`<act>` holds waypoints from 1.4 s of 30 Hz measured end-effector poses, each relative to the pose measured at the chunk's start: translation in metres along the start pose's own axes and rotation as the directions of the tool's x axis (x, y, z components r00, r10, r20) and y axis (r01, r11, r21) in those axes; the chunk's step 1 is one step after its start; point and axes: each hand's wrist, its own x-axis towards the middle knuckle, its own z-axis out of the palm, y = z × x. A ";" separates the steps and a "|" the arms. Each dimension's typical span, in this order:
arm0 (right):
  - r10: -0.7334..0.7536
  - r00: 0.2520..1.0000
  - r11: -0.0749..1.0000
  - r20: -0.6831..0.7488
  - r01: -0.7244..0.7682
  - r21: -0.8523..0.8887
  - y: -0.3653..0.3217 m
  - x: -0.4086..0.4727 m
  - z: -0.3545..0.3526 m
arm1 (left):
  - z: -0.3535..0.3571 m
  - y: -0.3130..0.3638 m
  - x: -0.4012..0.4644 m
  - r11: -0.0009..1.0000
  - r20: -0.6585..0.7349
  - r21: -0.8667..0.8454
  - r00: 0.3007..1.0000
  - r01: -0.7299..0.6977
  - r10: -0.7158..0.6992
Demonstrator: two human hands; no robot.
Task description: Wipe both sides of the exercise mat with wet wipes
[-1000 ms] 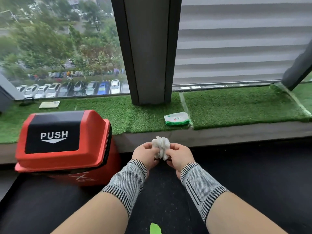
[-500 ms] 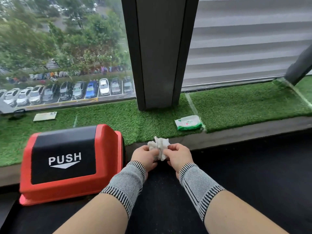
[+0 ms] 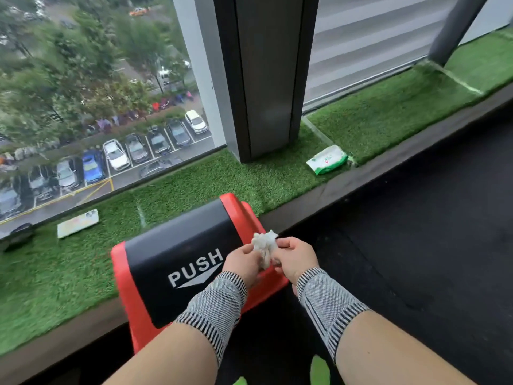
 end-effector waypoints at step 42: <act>0.045 0.992 0.998 0.114 -0.040 -0.049 0.045 -0.019 0.077 | -0.082 -0.045 0.020 0.537 0.097 0.826 0.982 -0.169 0.160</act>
